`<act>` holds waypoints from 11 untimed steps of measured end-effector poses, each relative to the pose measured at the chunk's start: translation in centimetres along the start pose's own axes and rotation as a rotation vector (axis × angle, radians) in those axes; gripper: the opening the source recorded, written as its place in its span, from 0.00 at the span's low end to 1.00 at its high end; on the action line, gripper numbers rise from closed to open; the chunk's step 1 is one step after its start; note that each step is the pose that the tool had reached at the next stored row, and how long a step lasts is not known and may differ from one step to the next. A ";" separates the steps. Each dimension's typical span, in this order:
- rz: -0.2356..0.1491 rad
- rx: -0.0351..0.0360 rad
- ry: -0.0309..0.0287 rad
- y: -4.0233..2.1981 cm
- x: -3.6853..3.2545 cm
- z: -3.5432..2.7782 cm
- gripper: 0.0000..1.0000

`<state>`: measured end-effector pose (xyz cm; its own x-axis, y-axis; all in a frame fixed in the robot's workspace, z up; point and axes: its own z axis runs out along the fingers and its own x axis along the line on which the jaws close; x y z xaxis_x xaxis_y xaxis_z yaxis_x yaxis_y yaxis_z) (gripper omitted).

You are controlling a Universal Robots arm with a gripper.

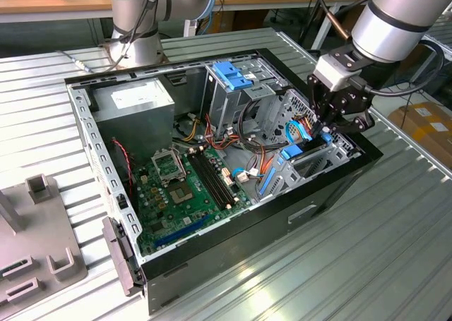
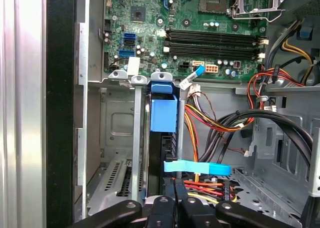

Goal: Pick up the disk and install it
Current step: 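Insert the second disk wire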

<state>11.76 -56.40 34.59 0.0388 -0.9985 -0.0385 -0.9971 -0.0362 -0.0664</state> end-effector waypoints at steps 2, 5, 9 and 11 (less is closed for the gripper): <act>0.000 0.0000 0.0001 0.00 0.00 0.07 0.15; 0.000 0.0000 0.0004 0.01 0.01 0.17 0.15; 0.000 0.0000 -0.0009 0.00 0.00 -0.07 0.15; 0.000 0.0000 0.0000 -0.06 -0.04 -0.90 0.15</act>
<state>11.76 -56.40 35.49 0.0388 -0.9985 -0.0384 -0.9971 -0.0362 -0.0664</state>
